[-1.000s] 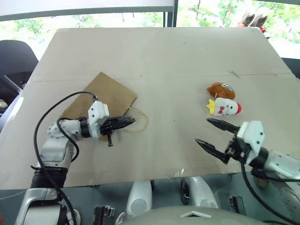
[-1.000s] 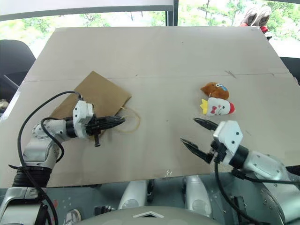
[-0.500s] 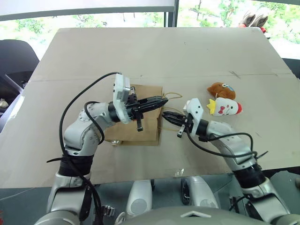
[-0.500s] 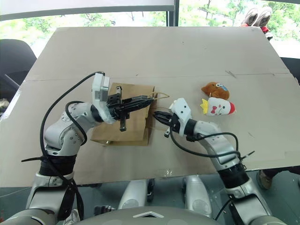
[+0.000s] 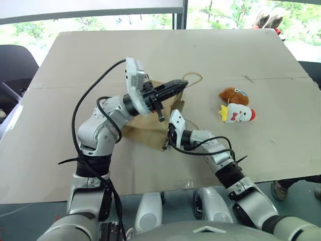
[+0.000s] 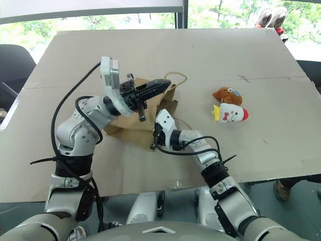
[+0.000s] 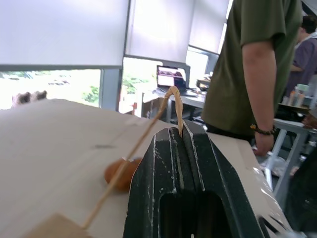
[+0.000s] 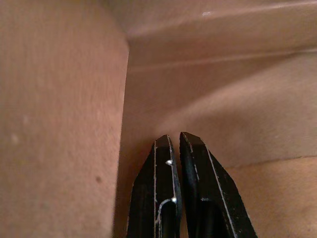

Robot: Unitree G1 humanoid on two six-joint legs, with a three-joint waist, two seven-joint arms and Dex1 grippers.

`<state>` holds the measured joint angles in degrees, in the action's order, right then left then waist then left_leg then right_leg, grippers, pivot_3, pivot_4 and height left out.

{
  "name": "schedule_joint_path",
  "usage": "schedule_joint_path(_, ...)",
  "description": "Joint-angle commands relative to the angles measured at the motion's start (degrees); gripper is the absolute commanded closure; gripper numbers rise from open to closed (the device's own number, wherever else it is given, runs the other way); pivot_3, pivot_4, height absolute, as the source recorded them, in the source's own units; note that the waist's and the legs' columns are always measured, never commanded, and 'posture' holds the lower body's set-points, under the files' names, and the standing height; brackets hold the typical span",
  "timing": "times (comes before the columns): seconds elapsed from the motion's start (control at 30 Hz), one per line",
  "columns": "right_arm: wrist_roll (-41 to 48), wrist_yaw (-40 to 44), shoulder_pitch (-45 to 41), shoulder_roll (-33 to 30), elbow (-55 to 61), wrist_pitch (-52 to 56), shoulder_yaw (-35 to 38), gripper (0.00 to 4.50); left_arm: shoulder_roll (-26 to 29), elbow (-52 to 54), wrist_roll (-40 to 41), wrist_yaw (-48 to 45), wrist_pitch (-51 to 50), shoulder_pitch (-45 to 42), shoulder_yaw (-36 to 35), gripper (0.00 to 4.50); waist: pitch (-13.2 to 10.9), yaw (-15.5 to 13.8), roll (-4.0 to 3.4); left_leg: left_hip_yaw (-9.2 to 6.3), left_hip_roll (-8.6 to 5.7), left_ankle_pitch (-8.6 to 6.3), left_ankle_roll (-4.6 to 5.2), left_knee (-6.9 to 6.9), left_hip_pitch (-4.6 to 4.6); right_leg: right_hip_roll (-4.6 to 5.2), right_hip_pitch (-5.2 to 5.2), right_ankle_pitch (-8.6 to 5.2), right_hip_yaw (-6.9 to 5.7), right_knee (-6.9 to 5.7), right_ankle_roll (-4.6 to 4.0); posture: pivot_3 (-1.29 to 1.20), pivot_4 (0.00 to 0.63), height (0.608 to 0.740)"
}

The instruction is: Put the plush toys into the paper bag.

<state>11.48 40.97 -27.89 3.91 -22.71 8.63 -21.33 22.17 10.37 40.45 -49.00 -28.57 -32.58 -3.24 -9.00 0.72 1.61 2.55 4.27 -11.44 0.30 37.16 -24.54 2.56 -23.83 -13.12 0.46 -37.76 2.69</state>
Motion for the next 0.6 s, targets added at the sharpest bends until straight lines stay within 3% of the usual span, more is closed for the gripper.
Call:
schedule_joint_path(0.03, -3.2, -9.6, -2.0, 2.9, -3.4, -0.1, 3.0, 4.47, 1.1, 1.4, -0.6, 4.1, 1.3, -1.6, -4.3, 4.50, 0.0, 0.2, 0.00, 0.01, 0.00, 0.00, 0.00, 0.00, 0.02, 0.00, 0.00, 0.00, 0.01, -0.01, 0.00, 0.00, 0.150, 0.740)
schedule_joint_path(0.1, -5.9, -16.4, -3.7, 4.5, -6.3, 0.0, 4.2, 4.47, 2.7, 1.3, -3.0, 6.7, 2.0, -0.6, -5.5, 4.50, 0.0, 0.3, -0.01, 0.01, 0.00, 0.00, 0.00, -0.01, 0.06, -0.02, -0.01, 0.00, 0.05, -0.06, 0.00, 0.00, 0.150, 0.740)
schedule_joint_path(0.23, -8.4, -21.0, -5.2, 5.3, -10.0, -0.9, 4.2, 4.47, 4.8, 0.6, -7.1, 9.6, 3.5, 0.4, -5.9, 4.50, 0.0, -0.1, -0.01, 0.01, 0.00, 0.00, -0.01, -0.02, 0.09, -0.02, 0.01, -0.04, 0.06, -0.05, -0.07, 0.00, 0.150, 0.740)
schedule_joint_path(0.4, -9.9, -20.9, -5.9, 5.1, -9.6, -3.4, 2.7, 4.47, 5.3, -0.1, -9.0, 11.1, 4.0, 0.2, -6.3, 4.50, 0.1, -0.1, 0.06, 0.06, -0.04, 0.01, -0.02, 0.06, 0.08, 0.01, 0.09, -0.12, 0.17, -0.01, -0.22, 0.00, 0.150, 0.740)
schedule_joint_path(0.5, -6.0, -15.2, -5.6, 3.6, -3.3, 1.6, 3.9, 4.47, 5.3, -0.5, -8.4, 10.2, 3.8, 0.8, -6.7, 4.50, 0.1, 0.0, 0.06, 0.07, -0.04, 0.01, -0.02, 0.05, 0.08, 0.01, 0.07, -0.12, 0.19, -0.03, -0.22, 0.00, 0.150, 0.740)
schedule_joint_path(0.6, -4.7, -12.8, -5.0, 0.0, 5.9, 5.9, 4.9, 3.62, 5.9, -1.4, -8.4, 8.0, 4.7, 1.9, -6.9, 4.50, 0.0, 0.0, 0.02, 0.06, -0.04, 0.01, -0.02, 0.03, -0.03, 0.00, -0.01, -0.11, 0.19, -0.02, -0.20, 0.00, 0.150, 0.740)
